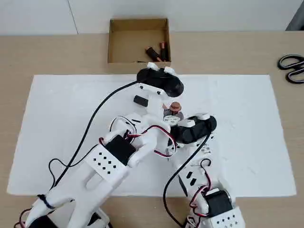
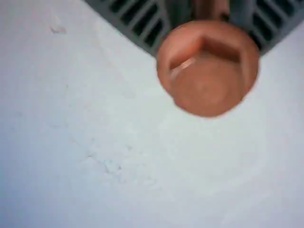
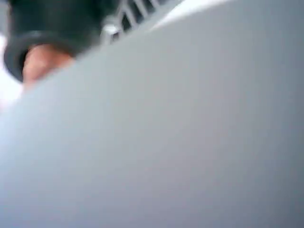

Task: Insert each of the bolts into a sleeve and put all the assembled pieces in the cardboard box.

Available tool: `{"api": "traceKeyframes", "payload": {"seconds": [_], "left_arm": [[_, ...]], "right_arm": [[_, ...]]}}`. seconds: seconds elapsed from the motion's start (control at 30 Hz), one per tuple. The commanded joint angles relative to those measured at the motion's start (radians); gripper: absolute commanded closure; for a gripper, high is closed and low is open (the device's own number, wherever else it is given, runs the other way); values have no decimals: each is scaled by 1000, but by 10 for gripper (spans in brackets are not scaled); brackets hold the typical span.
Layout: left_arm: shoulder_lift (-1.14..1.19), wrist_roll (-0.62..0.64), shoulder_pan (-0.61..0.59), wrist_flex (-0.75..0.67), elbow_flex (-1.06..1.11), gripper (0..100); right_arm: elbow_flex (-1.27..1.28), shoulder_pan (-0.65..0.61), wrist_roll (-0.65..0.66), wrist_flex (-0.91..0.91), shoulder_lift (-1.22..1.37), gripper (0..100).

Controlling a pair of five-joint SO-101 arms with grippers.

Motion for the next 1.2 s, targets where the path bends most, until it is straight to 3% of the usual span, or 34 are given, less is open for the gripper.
{"api": "traceKeyframes", "payload": {"seconds": [0.0, 0.8, 1.0, 1.17], "left_arm": [[-3, -37, 55, 28, -5, 994], [-3, -40, 57, 43, 33, 990], [-3, 9, 55, 14, 35, 867], [-11, 6, 54, 14, 33, 867]], "right_arm": [[-15, -4, -2, -22, -8, 995], [-15, -4, 0, -22, -10, 995], [-15, -5, 2, -22, -10, 995], [-15, -5, 2, -22, -10, 995]]}}
